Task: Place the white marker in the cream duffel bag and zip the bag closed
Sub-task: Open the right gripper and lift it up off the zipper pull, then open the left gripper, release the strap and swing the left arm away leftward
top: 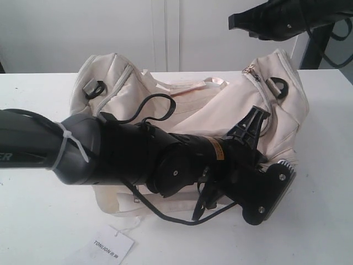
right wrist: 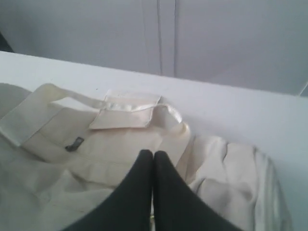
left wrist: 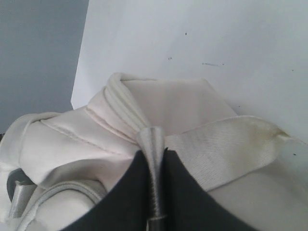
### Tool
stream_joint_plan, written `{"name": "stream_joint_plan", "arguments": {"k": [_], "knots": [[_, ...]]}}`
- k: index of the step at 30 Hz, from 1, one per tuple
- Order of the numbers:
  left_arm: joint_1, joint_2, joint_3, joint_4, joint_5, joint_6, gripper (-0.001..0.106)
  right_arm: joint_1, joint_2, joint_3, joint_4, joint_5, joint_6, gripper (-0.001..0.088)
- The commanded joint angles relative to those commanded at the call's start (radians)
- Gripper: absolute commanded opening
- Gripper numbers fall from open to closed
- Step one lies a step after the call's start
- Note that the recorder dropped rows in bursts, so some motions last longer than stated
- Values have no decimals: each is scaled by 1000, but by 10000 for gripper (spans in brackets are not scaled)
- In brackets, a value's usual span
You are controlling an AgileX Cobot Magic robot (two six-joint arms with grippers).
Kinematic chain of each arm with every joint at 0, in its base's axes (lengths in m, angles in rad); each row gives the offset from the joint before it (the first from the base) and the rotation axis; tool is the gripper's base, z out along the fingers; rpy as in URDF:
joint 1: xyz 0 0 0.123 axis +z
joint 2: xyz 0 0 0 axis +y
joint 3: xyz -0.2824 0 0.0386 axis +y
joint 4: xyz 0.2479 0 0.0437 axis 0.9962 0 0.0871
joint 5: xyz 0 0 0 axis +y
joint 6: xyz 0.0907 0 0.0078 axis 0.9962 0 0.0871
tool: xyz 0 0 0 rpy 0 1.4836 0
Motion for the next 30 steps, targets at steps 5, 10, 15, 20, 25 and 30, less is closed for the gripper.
{"name": "stream_joint_plan", "arguments": {"k": [5, 10, 15, 20, 25, 30], "knots": [[0, 0, 0, 0, 0, 0, 0, 0, 0, 0, 19, 73, 0, 0], [0, 0, 0, -19, -2, 0, 0, 0, 0, 0, 19, 135, 0, 0], [0, 0, 0, -21, -4, 0, 156, 0, -9, 0, 16, 164, 30, 0], [0, 0, 0, -21, -13, 0, 426, 0, -35, 0, 14, 176, 54, 0], [0, -15, 0, -22, -61, -64, 507, 0, -69, 0, 12, 198, 70, 0], [0, -50, 0, -81, -28, -194, 511, 0, -100, 0, -22, 226, 90, 0]]}}
